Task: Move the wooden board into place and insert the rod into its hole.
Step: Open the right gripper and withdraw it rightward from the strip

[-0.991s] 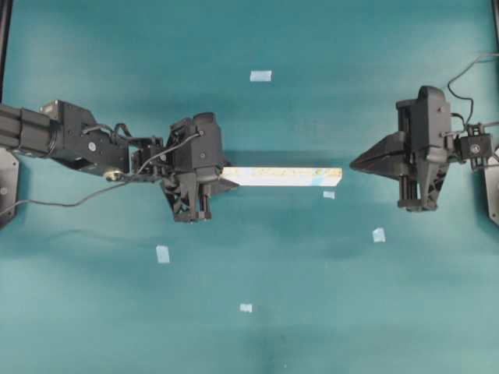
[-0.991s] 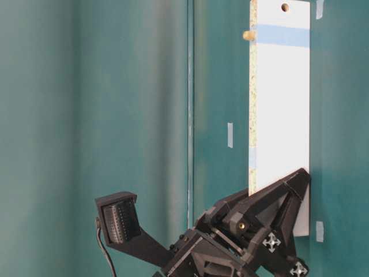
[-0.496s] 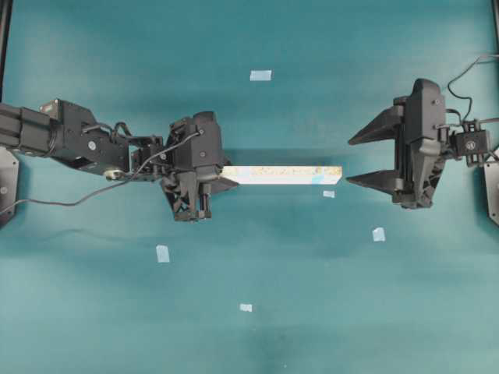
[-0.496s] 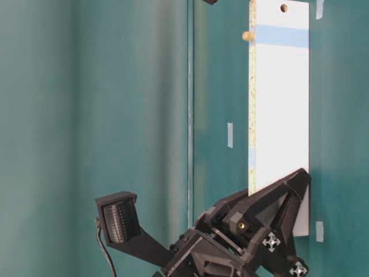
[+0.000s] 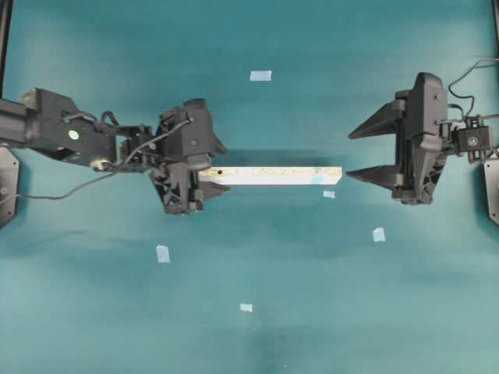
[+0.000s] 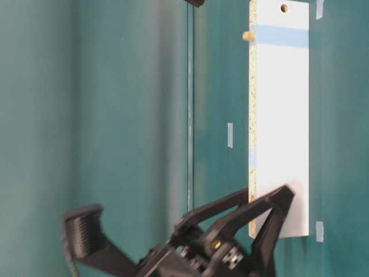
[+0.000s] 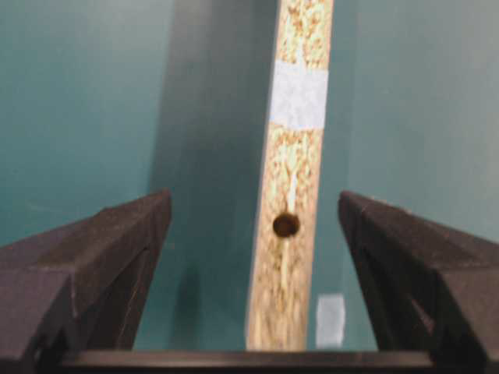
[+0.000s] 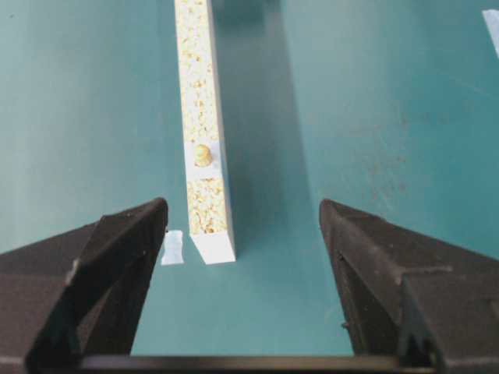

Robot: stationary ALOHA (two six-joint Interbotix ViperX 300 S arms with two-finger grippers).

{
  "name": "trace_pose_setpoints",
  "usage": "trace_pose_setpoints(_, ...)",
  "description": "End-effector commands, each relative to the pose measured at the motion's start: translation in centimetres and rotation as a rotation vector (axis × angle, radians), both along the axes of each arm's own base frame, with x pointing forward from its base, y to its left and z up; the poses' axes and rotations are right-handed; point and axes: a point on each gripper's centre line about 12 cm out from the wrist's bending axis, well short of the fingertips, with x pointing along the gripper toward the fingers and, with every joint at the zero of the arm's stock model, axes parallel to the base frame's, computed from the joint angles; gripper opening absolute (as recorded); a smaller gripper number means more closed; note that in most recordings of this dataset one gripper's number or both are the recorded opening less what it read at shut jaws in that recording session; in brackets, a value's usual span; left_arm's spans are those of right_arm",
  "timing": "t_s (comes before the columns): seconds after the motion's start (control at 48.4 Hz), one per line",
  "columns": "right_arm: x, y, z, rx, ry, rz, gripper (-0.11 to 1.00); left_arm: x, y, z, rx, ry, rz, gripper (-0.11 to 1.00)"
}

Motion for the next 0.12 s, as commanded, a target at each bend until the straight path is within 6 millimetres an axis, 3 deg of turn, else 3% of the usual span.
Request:
trace_pose_setpoints(0.0, 0.03, -0.02, 1.01, -0.005, -0.029, -0.003, 0.85, -0.33, 0.03, 2.24, 0.006, -0.053, -0.001, 0.84)
trace_pose_setpoints(0.103, -0.39, 0.02, 1.40, -0.010, -0.041, -0.005, 0.85, -1.28, -0.10, 3.22, 0.007, -0.073, -0.002, 0.84)
